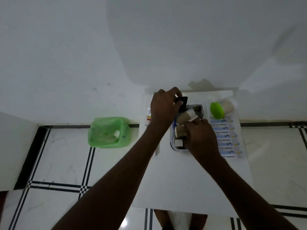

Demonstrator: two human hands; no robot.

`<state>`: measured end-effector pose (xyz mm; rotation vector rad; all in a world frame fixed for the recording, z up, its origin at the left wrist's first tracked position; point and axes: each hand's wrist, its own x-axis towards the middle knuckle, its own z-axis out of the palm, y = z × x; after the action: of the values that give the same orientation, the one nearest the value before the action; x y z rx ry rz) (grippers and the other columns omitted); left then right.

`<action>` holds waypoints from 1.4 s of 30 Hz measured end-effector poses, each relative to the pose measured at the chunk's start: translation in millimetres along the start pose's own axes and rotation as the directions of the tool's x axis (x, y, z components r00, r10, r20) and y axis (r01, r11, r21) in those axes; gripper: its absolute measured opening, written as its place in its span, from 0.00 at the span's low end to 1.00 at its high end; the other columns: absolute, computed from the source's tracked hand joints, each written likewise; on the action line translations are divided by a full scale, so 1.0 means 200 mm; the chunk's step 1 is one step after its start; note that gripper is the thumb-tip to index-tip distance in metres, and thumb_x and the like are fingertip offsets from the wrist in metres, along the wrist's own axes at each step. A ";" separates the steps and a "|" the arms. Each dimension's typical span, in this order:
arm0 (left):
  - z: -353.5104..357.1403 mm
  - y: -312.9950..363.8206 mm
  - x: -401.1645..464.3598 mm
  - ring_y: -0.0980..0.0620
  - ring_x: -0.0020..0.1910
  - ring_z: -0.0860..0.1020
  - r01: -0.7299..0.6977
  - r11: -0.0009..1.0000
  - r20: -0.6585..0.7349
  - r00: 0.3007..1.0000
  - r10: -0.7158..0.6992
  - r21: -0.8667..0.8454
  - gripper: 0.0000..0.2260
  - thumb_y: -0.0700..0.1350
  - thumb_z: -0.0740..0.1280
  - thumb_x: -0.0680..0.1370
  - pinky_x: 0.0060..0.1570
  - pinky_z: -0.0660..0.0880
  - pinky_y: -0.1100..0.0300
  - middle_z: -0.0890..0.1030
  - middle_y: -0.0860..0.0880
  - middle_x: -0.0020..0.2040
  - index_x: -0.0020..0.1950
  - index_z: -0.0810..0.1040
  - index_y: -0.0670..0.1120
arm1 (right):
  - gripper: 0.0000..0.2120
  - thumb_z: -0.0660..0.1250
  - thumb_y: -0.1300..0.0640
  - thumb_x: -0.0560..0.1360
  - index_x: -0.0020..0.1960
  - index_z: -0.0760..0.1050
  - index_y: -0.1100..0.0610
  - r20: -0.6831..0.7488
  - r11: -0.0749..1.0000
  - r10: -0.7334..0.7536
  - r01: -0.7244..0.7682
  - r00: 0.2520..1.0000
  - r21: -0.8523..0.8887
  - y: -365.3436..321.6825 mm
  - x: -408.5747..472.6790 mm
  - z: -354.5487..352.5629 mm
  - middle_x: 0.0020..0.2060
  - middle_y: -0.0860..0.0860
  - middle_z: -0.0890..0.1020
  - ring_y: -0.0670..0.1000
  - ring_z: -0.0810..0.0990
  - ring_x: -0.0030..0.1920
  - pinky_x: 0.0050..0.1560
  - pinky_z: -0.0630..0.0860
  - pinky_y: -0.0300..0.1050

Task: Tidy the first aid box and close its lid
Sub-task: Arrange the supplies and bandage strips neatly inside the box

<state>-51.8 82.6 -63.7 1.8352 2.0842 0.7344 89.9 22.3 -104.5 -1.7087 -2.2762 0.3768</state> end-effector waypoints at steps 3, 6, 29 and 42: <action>0.06 0.01 0.03 0.47 0.43 0.78 0.007 0.998 0.041 0.999 -0.009 0.056 0.04 0.47 0.72 0.72 0.40 0.72 0.57 0.83 0.46 0.40 0.46 0.81 0.50 | 0.15 0.77 0.61 0.65 0.51 0.82 0.62 0.022 1.000 -0.018 0.018 1.000 0.005 0.01 0.01 0.00 0.44 0.60 0.85 0.63 0.82 0.47 0.47 0.80 0.55; 0.08 0.03 0.04 0.46 0.40 0.80 -0.041 0.993 0.114 0.993 0.028 0.114 0.02 0.42 0.70 0.74 0.39 0.72 0.56 0.85 0.47 0.39 0.45 0.82 0.47 | 0.17 0.78 0.59 0.64 0.52 0.81 0.61 0.048 0.999 -0.032 0.032 0.998 -0.005 0.02 0.02 0.01 0.44 0.60 0.85 0.63 0.82 0.48 0.48 0.80 0.55; 0.09 0.14 -0.10 0.45 0.56 0.78 -0.184 0.966 0.022 0.983 0.183 0.182 0.11 0.46 0.67 0.77 0.57 0.70 0.51 0.84 0.46 0.55 0.58 0.83 0.46 | 0.30 0.71 0.50 0.69 0.66 0.69 0.63 -0.162 0.937 0.343 -0.326 0.925 0.123 0.46 0.29 -0.21 0.61 0.62 0.75 0.64 0.73 0.62 0.59 0.73 0.58; 0.01 0.02 -0.31 0.46 0.53 0.77 0.011 1.000 -0.203 0.979 -0.007 0.019 0.11 0.40 0.66 0.76 0.53 0.73 0.52 0.82 0.47 0.54 0.57 0.81 0.44 | 0.28 0.71 0.44 0.68 0.63 0.74 0.56 -0.342 0.935 0.343 -0.283 0.875 0.213 0.36 0.35 -0.36 0.56 0.63 0.75 0.63 0.74 0.56 0.53 0.72 0.50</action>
<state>-37.7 21.9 -72.2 1.8285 2.2294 0.9370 161.3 112.3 -60.3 -1.8817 -1.6597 0.2564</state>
